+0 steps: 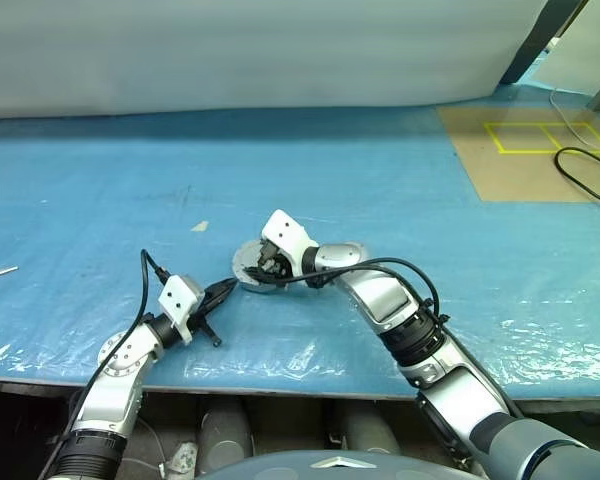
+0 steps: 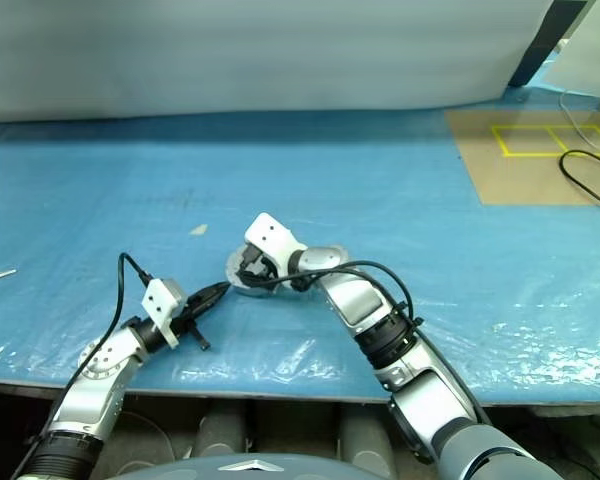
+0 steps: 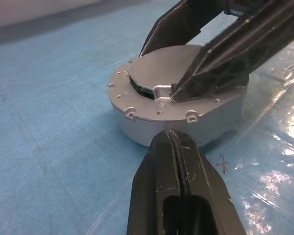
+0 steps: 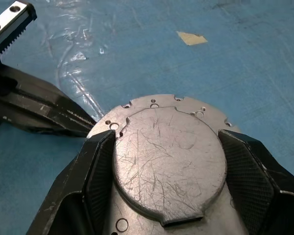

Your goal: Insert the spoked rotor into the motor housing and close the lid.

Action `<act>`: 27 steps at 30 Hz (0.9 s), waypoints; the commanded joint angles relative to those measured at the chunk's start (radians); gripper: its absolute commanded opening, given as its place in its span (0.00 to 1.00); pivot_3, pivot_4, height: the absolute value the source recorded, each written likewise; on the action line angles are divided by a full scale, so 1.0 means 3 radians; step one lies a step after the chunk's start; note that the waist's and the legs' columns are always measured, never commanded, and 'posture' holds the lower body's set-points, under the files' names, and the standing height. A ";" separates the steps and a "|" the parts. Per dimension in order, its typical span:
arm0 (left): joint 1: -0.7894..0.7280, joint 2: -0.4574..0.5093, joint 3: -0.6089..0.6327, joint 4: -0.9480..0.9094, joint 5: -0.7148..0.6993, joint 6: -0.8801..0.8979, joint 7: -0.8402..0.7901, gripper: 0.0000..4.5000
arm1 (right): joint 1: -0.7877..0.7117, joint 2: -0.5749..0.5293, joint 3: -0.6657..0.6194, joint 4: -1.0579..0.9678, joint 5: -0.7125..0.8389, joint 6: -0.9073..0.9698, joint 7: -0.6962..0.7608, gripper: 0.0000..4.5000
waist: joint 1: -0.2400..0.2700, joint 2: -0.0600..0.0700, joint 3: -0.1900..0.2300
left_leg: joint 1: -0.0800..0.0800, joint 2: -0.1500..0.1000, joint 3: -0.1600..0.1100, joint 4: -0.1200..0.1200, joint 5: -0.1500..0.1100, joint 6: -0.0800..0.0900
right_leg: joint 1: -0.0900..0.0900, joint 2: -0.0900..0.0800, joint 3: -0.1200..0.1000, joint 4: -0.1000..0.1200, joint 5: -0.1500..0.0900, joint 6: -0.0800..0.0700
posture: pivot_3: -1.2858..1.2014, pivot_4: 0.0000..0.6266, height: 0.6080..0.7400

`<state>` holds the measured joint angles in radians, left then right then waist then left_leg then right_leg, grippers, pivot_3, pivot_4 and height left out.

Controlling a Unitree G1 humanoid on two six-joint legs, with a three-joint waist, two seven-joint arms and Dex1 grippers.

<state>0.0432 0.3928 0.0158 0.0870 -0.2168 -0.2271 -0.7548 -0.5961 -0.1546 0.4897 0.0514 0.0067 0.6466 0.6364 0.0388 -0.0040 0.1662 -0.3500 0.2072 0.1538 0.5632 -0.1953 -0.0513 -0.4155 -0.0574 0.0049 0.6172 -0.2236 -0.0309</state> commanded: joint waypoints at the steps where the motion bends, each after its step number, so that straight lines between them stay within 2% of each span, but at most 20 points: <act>1: -0.0119 0.0057 0.0151 -0.0153 -0.0143 0.0052 0.0038 0.00 | 0.0170 -0.0101 0.0125 0.0337 -0.0125 -0.0291 0.0054 0.66 | 0.0000 0.0000 0.0000 | 0.0000 0.0000 0.0000 0.0000 0.0000 0.0001 | 0.0000 0.0000 0.0000 0.0001 0.0000 0.0000 | 0.52 0.24 1.00; 8: -0.0381 0.0084 0.0103 -0.0229 -0.0231 0.0377 -0.0004 0.00 | 0.0202 -0.0203 0.0068 0.0531 -0.0166 -0.0534 0.0119 0.66 | 0.0006 0.0005 -0.0007 | 0.0002 -0.0003 0.0000 0.0001 -0.0002 0.0003 | 0.0003 -0.0002 0.0001 0.0004 0.0000 0.0000 | 0.52 0.24 1.00; 17: -0.0440 0.0247 -0.0339 -0.0217 0.0193 0.0832 -0.0037 0.00 | 0.0193 -0.0176 0.0011 0.0417 -0.0132 -0.0429 0.0117 0.66 | 0.0008 0.0012 -0.0018 | 0.0005 -0.0003 0.0000 0.0001 -0.0002 0.0003 | 0.0012 -0.0002 0.0000 0.0001 -0.0002 0.0001 | 0.52 0.24 1.00; 27: -0.0410 0.0334 -0.0354 -0.0341 0.0195 0.1067 -0.0059 0.00 | 0.0159 -0.0180 -0.0030 0.0401 -0.0098 -0.0407 0.0209 0.66 | 0.0010 0.0023 -0.0032 | 0.0016 -0.0002 -0.0002 -0.0007 -0.0003 0.0006 | 0.0031 -0.0004 -0.0001 -0.0023 -0.0003 0.0003 | 0.52 0.24 1.00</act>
<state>-0.1087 0.4829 -0.0623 -0.0295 -0.1764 0.0559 -0.7567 -0.5703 -0.1874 0.4725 0.1216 0.0018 0.4811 0.6983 0.0417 0.0028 0.1567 -0.3453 0.2065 0.1531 0.5607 -0.1963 -0.0495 -0.4061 -0.0585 0.0045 0.6097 -0.2244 -0.0300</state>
